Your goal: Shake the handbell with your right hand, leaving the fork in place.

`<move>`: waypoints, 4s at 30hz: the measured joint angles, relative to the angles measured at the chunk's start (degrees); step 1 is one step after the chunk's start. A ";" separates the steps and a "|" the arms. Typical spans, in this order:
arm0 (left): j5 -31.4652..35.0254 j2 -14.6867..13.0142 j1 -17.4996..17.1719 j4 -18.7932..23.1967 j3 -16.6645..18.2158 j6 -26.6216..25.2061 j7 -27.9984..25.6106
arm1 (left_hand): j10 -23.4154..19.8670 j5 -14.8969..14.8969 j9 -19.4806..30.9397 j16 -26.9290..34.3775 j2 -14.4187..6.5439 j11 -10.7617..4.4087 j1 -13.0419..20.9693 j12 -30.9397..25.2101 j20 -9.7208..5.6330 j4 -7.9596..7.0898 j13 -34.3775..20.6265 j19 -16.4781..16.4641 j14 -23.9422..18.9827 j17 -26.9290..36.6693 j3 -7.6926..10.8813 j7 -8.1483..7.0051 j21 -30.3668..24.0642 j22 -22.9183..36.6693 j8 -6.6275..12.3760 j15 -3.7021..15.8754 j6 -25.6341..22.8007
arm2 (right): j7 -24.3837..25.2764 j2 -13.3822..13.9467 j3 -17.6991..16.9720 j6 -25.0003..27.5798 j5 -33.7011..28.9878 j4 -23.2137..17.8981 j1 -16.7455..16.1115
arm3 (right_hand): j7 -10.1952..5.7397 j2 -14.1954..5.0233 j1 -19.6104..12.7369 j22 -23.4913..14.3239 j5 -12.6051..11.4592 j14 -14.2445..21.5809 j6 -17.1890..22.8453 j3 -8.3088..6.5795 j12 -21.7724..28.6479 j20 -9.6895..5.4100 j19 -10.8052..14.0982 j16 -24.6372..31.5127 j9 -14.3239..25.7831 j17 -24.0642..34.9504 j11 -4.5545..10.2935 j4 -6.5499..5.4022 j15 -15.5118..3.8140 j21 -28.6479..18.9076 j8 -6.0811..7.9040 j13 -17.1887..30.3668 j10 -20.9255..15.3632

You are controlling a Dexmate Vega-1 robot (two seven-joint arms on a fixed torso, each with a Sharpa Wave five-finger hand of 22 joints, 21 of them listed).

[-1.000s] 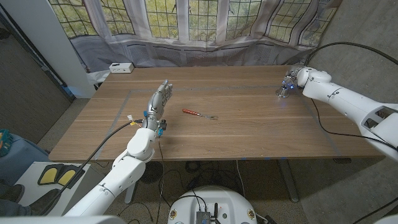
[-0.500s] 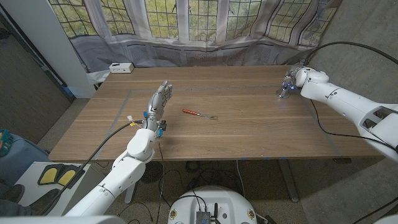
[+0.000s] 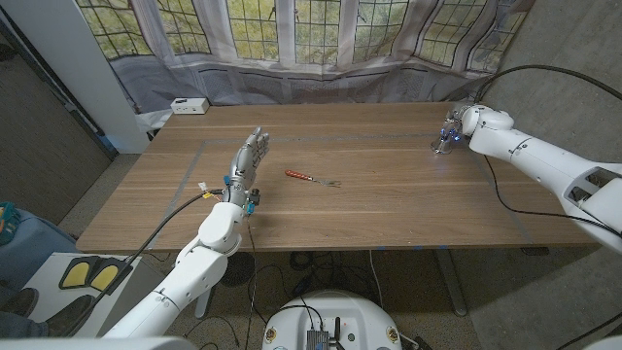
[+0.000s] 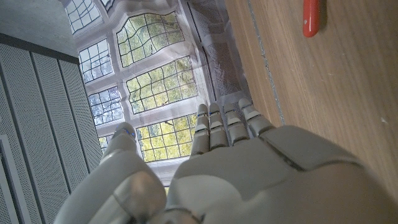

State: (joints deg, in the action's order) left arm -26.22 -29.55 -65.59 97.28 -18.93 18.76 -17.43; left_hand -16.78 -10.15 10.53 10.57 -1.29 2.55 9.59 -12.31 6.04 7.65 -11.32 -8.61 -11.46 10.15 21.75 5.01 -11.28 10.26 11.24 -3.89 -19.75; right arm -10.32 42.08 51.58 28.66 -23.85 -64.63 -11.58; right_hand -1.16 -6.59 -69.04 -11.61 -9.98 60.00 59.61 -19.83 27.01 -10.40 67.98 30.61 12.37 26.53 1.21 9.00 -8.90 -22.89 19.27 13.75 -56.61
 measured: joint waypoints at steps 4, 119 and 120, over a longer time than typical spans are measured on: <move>-0.03 0.01 -0.09 -0.02 -0.02 0.15 0.03 | 0.00 0.00 0.00 0.00 0.00 0.00 0.00 0.00 0.00 0.00 0.00 0.00 0.00 0.00 0.00 0.00 0.00 0.00 0.00 0.00 0.00 | -0.03 0.69 -0.45 0.38 0.04 -1.69 -0.57 | 0.35 -0.21 -0.21 -0.24 0.00 0.00 -0.35 0.23 0.00 0.40 0.01 0.00 0.29 0.21 0.00 -0.08 0.00 -0.42 0.00 0.00 0.00; -3.14 -3.15 -2.39 1.99 2.13 2.46 5.30 | 0.20 0.00 -0.01 0.00 -0.38 -0.41 0.38 0.23 -1.83 0.50 0.00 -0.60 -0.30 0.00 0.50 0.01 0.00 -0.13 -0.60 0.11 2.46 | 6.35 20.56 -31.49 1.05 12.38 -59.26 -36.71 | 1.34 -1.04 -1.05 0.17 -0.21 3.18 -1.19 1.84 1.17 1.51 -2.18 -4.57 2.25 4.44 -0.42 -1.18 -2.35 -6.60 -1.12 0.00 0.41; -3.14 -3.15 -2.42 1.99 2.13 2.46 5.30 | 0.20 0.00 -0.01 0.00 -0.38 -0.41 0.38 0.23 -1.83 0.50 0.00 -0.60 -0.30 0.00 0.50 -0.01 0.00 -0.13 -0.60 0.11 2.44 | 7.24 20.56 -31.49 -0.50 13.89 -59.26 -36.71 | 1.34 -1.04 -1.05 0.17 -0.21 3.18 -1.19 1.84 1.16 1.50 -2.18 -4.56 2.25 4.44 -0.42 -1.18 -2.35 -6.78 -1.12 0.00 0.41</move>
State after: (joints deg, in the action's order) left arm -29.36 -32.71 -68.01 99.27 -16.80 21.22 -12.13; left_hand -16.58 -10.15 10.51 10.57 -1.67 2.15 9.97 -12.08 4.21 8.15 -11.32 -9.20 -11.76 10.15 22.25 5.01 -11.28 10.13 10.64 -3.77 -17.31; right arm -3.08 62.64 20.09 28.16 -9.96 -123.89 -48.29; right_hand 0.19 -7.63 -70.09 -11.44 -10.18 63.18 58.42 -18.00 28.16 -8.90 65.79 26.04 14.62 30.97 0.79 7.82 -11.25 -29.67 18.14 13.75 -56.20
